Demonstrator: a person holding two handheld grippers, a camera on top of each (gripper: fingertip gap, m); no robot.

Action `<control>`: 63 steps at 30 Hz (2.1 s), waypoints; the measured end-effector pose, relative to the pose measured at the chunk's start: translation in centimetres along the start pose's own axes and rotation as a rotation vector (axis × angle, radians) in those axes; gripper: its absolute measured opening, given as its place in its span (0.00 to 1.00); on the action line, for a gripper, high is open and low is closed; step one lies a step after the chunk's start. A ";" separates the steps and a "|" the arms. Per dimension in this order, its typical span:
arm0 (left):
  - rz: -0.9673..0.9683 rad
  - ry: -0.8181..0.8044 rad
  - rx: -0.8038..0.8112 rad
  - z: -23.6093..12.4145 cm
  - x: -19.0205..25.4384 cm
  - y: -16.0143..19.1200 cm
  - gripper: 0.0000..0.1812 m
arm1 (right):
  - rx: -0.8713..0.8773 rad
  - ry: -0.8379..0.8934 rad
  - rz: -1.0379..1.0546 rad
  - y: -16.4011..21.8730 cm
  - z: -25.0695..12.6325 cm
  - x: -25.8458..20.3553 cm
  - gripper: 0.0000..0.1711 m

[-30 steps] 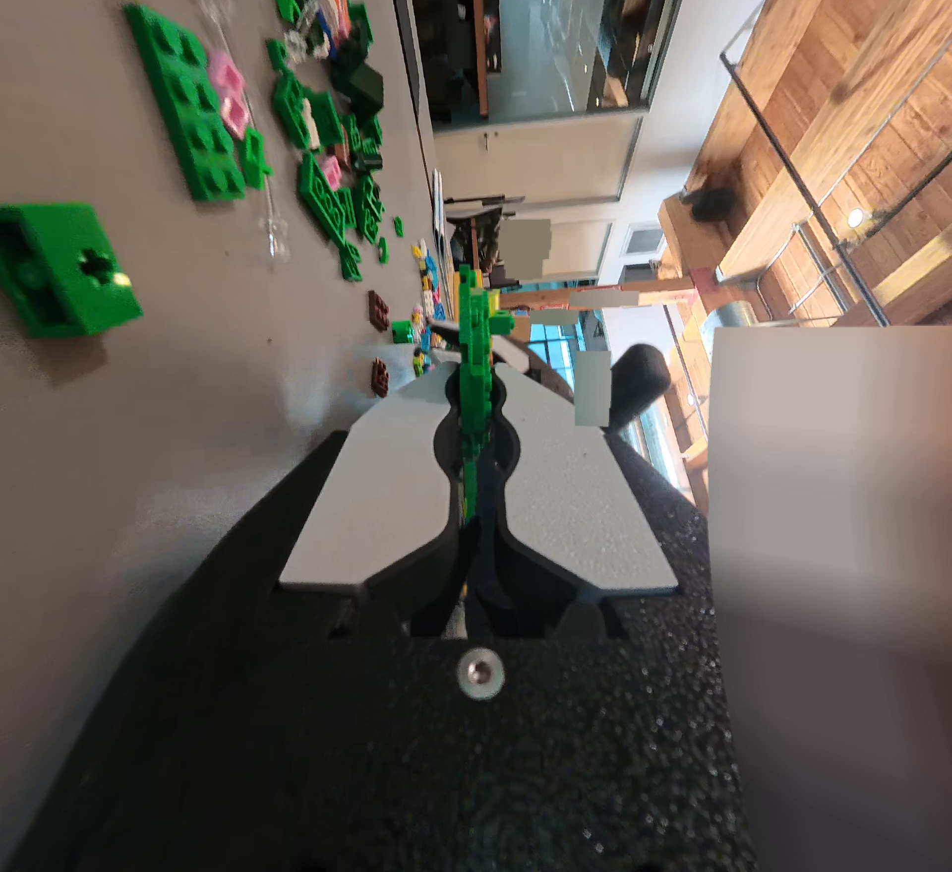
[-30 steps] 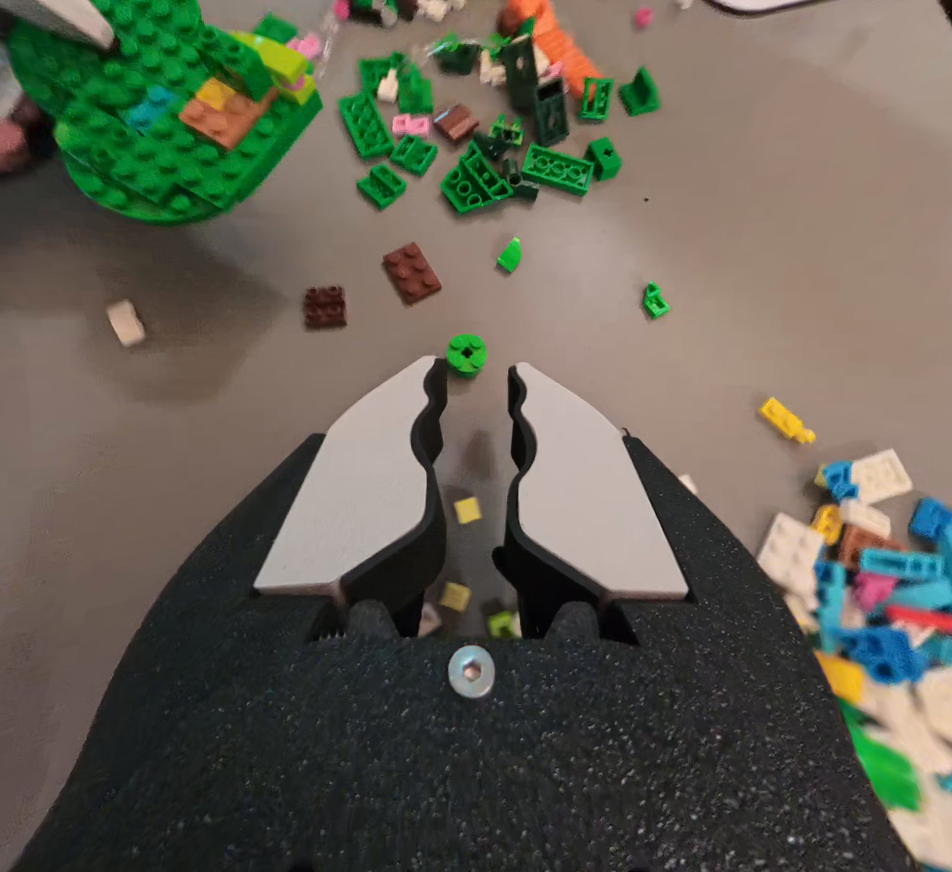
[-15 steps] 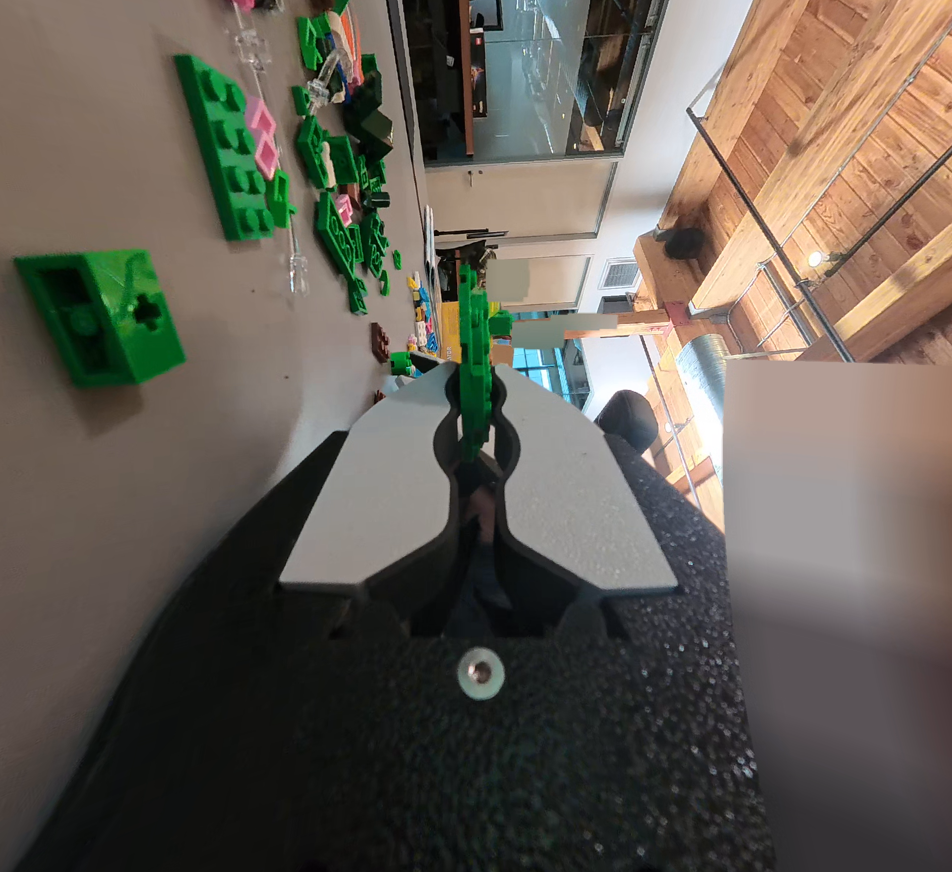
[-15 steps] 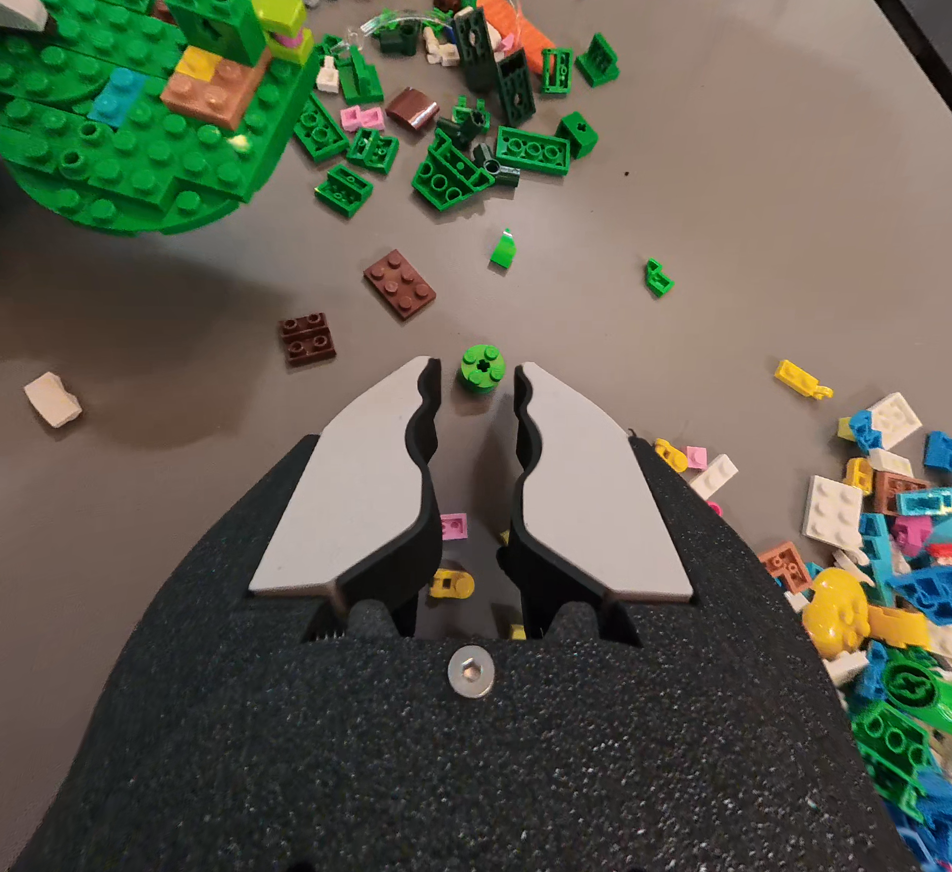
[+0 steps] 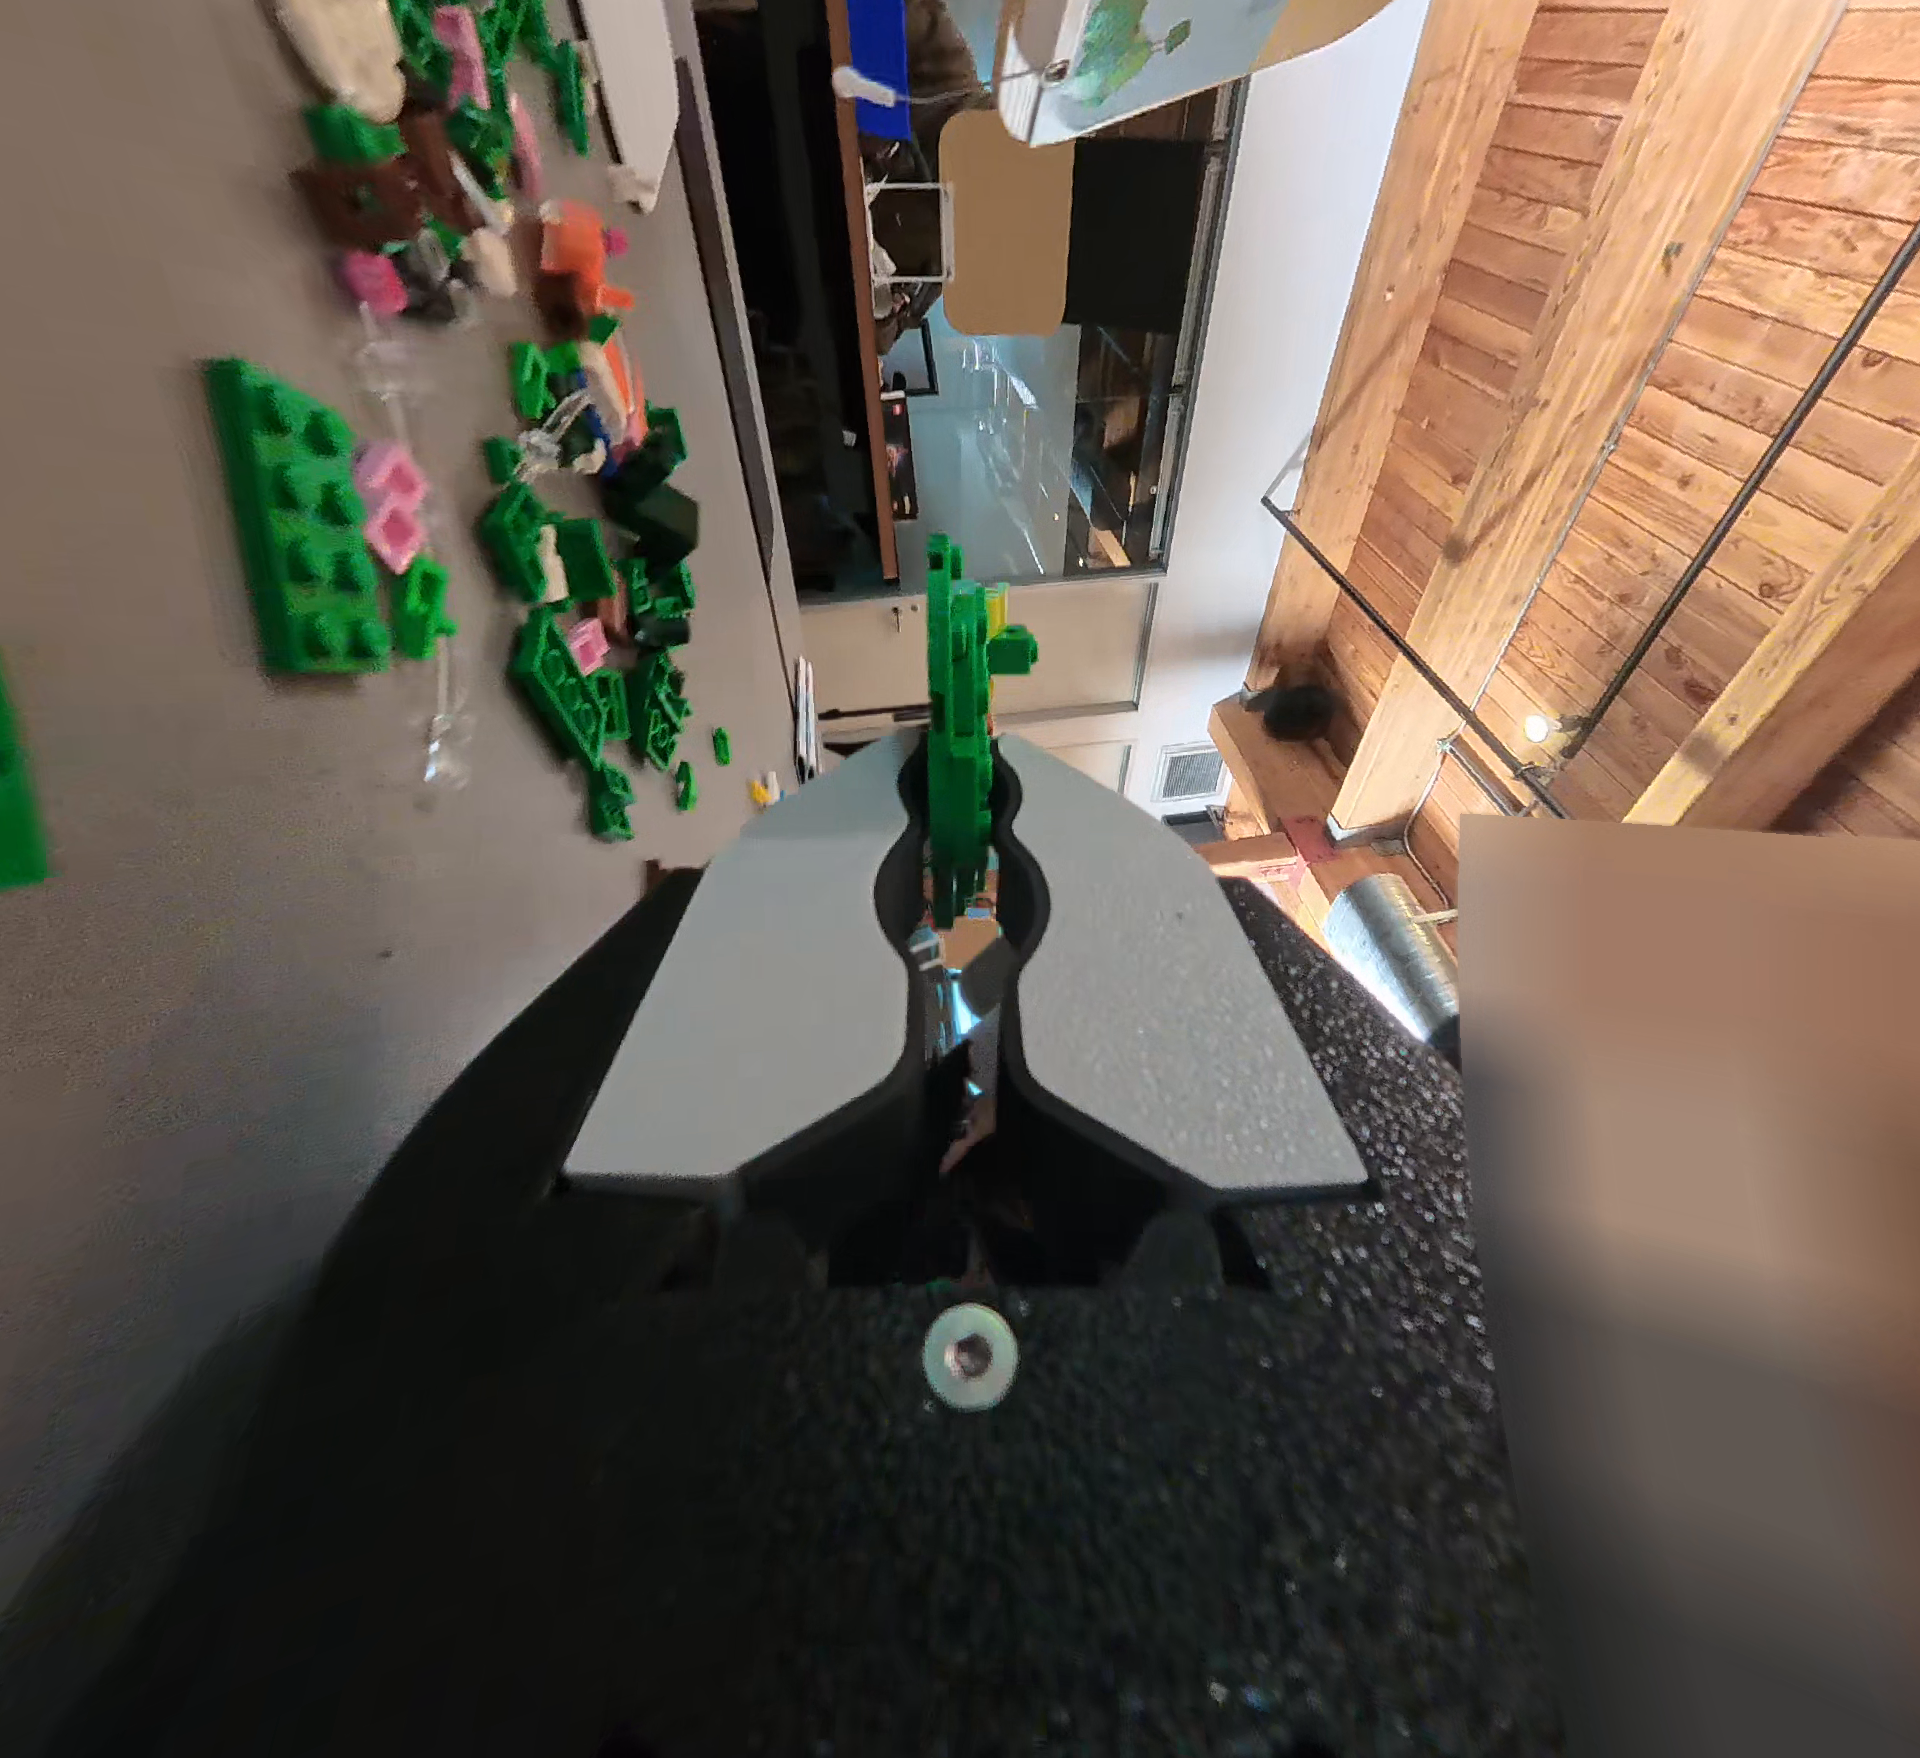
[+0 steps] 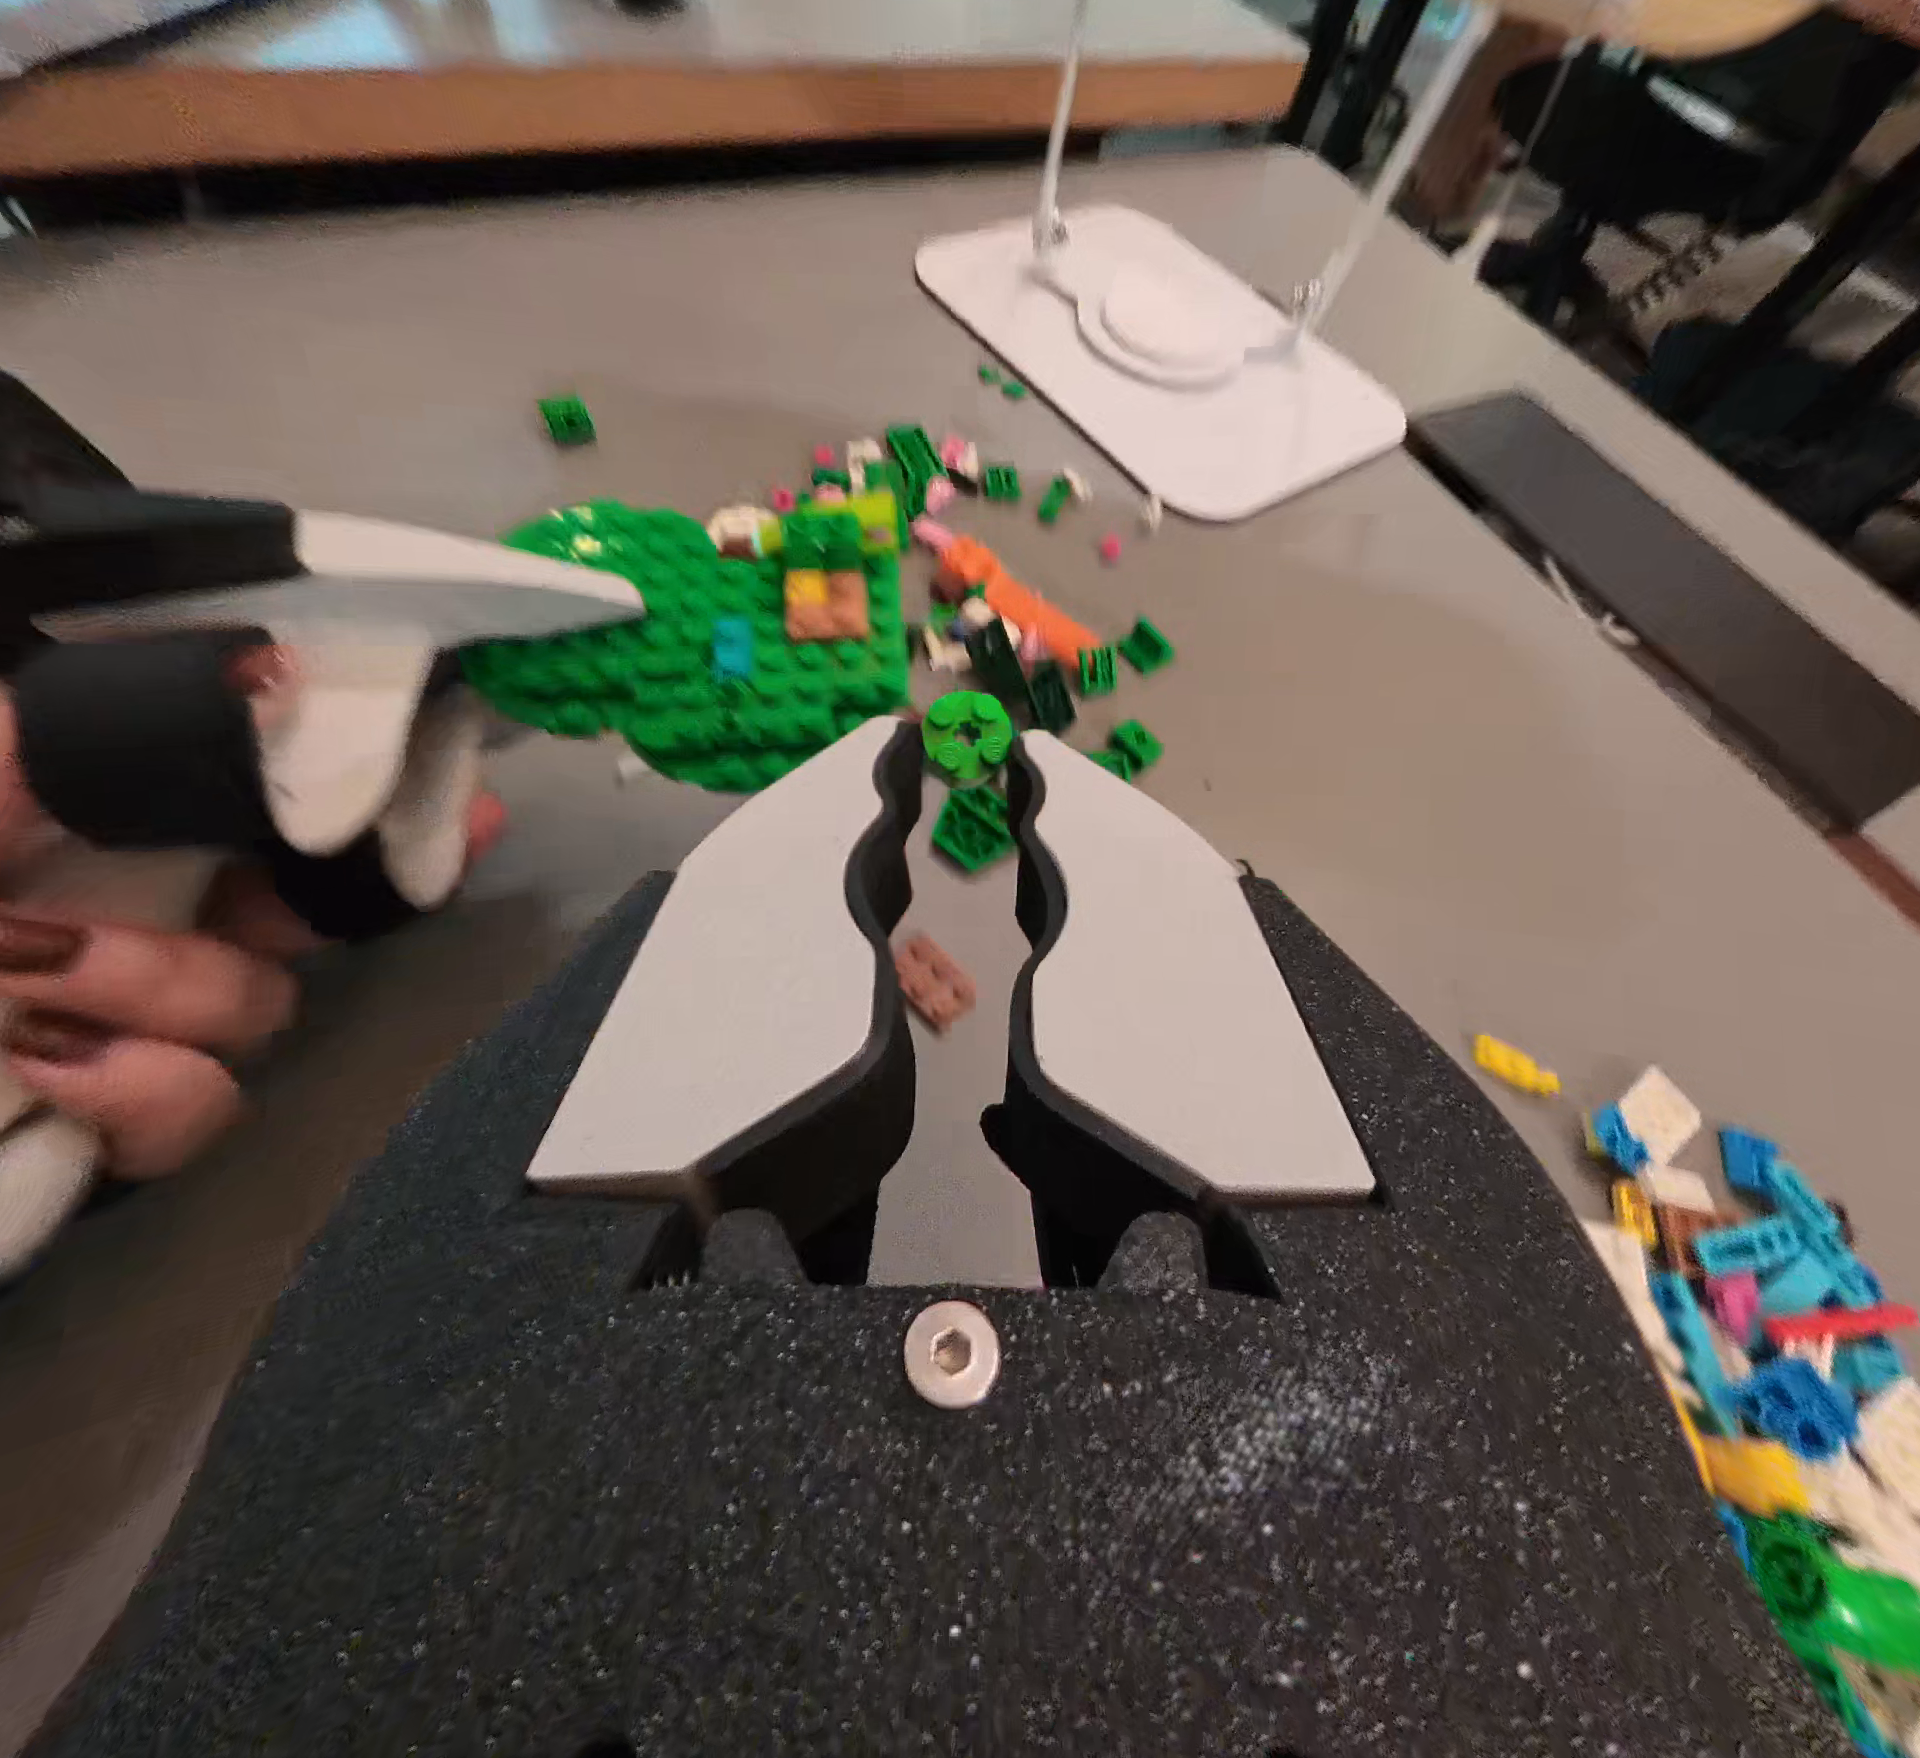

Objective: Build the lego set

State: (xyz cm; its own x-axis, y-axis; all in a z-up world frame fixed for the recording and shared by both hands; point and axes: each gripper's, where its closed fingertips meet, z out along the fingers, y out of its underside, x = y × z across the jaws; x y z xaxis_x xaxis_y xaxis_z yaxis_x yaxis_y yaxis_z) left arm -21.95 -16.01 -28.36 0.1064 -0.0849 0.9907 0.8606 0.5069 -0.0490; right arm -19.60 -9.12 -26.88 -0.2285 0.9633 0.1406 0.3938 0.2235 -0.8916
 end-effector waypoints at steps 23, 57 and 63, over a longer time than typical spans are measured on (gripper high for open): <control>0.011 -0.028 -0.045 0.4 0.0 0.7 0.05 | -0.194 0.053 -0.173 -1.7 3.2 -2.4 0.09; -0.173 -0.130 -0.386 -1.9 -1.9 5.7 0.04 | 0.166 0.126 -1.467 4.3 -2.0 -2.8 0.35; -0.164 -0.137 -0.392 -1.8 -1.9 6.0 0.05 | 0.194 0.153 -1.506 4.4 -1.0 -3.2 0.28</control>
State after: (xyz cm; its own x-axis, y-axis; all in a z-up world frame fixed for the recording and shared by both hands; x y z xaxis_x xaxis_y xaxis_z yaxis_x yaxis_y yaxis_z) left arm -16.13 -14.37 -30.76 -0.0913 -0.0088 0.9958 0.9872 0.1303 0.0917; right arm -16.27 -11.05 -30.81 -0.2014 -0.1271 0.9712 -0.2354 0.9688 0.0779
